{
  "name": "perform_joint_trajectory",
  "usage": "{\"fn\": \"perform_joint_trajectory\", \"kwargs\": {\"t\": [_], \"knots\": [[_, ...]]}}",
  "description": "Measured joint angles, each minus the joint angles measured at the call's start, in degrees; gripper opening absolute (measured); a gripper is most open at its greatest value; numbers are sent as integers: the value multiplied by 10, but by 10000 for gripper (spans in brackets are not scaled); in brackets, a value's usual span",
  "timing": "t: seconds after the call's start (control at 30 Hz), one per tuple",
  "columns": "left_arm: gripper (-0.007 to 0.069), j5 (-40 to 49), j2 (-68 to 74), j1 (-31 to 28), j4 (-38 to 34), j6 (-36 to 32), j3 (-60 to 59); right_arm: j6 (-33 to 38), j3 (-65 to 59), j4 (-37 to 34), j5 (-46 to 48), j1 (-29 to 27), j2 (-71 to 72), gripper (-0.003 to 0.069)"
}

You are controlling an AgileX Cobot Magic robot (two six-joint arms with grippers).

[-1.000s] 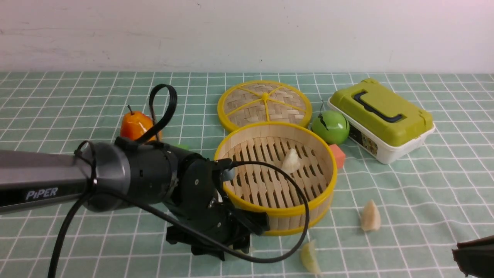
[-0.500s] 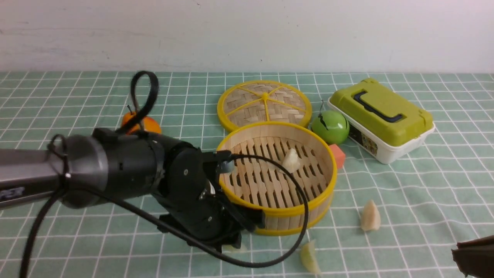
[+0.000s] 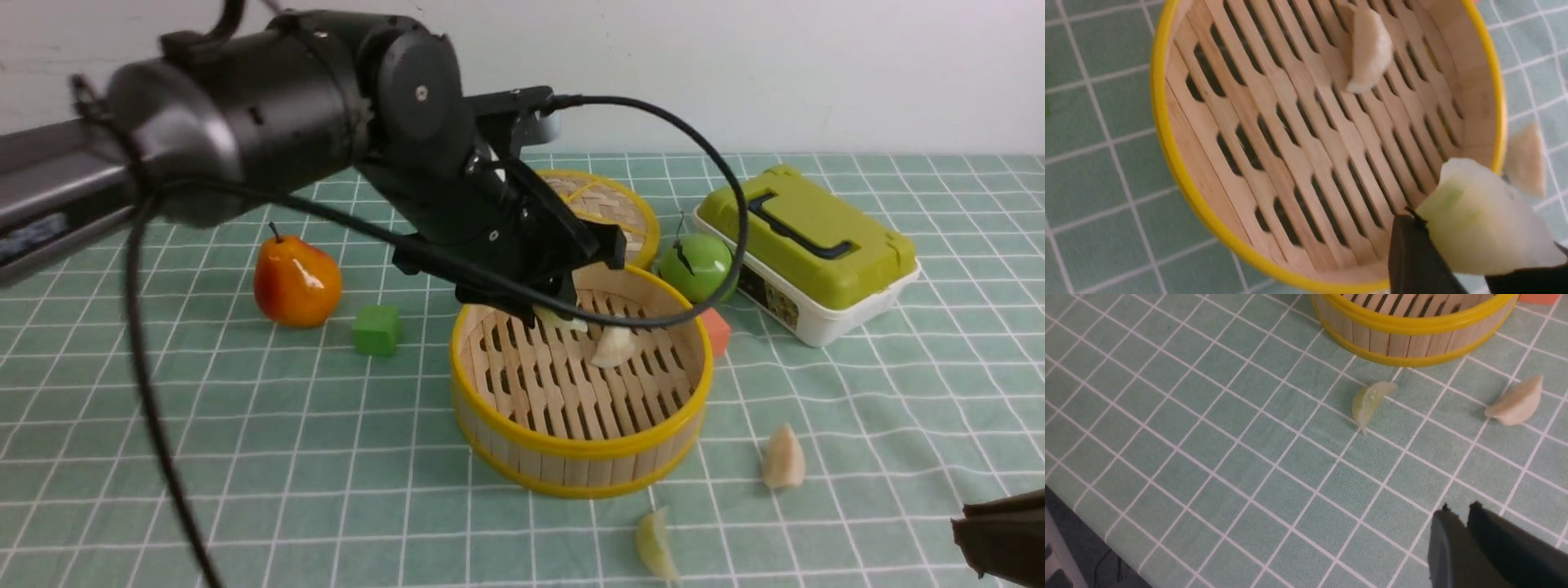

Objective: Put the dumplings into the steamer on the table with the blue tablecloth.
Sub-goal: 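Place the dumpling into the bamboo steamer basket with the left gripper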

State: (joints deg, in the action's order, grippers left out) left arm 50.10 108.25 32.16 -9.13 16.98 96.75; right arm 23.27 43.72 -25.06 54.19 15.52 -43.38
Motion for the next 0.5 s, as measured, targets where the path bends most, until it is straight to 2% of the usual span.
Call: {"fn": "perform_joint_trajectory", "kwargs": {"t": [0.27, 0.5], "knots": [[223, 80, 187, -51, -12, -16, 149, 0, 0, 0, 18, 0, 0, 73], [219, 95, 214, -51, -16, -37, 171, 0, 0, 0, 16, 0, 0, 83]]}}
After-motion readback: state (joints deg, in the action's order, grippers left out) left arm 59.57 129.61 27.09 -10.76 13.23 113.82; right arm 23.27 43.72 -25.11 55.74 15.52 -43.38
